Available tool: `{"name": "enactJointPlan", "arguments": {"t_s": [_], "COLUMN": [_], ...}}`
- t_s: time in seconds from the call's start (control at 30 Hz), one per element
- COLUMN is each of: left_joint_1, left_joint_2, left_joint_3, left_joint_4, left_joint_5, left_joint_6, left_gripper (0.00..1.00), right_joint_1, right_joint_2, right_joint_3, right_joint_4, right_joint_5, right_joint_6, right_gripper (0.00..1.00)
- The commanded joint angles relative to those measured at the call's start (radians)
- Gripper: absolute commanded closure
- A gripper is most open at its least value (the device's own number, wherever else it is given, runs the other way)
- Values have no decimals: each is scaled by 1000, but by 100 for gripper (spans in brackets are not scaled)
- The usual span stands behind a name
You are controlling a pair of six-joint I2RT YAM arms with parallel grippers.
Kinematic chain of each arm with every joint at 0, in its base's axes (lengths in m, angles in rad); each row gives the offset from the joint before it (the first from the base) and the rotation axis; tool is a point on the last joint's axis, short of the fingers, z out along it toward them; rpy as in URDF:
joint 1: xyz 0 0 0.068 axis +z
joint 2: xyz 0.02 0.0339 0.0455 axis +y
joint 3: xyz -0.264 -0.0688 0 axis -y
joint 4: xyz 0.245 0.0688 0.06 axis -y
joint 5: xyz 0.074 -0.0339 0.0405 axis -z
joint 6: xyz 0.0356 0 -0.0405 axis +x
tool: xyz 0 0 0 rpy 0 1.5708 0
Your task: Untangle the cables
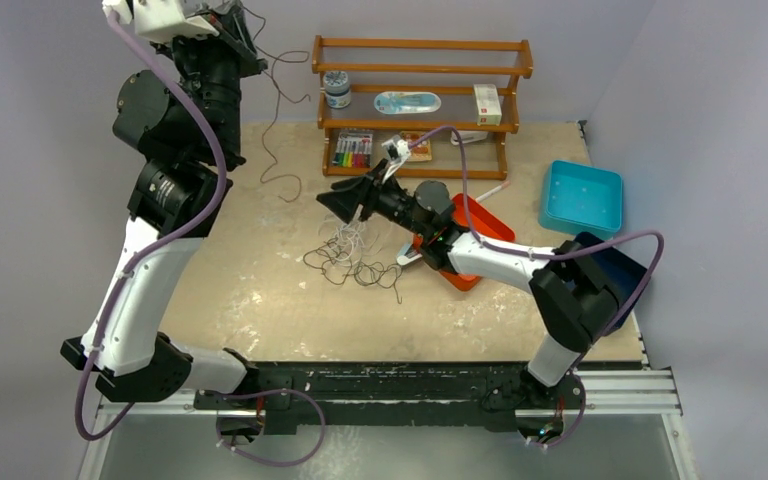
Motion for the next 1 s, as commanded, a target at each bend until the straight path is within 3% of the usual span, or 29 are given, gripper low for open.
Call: {"name": "enactJointPlan", "arguments": {"t_s": [0.0, 0.33, 0.57, 0.97], "left_joint_1": [5, 5, 5, 5], "left_joint_2": [-13, -38, -42, -49], "left_joint_3": [-12, -64, -74, -89], "left_joint_4": [39, 56, 62, 69], "left_joint_5": [14, 35, 41, 41], "left_joint_6": [-11, -41, -44, -42], "left_gripper": [100, 100, 100, 100], "right_joint_1": [0, 0, 0, -3], "right_joint_2": [20, 171, 300, 341], "right_joint_3": [96, 242, 336, 362], "right_joint_4": [66, -53, -65, -72], "right_joint_5": [3, 9, -3, -8], "right_joint_6": [154, 207, 196, 189], "right_gripper": [33, 34, 48, 45]}}
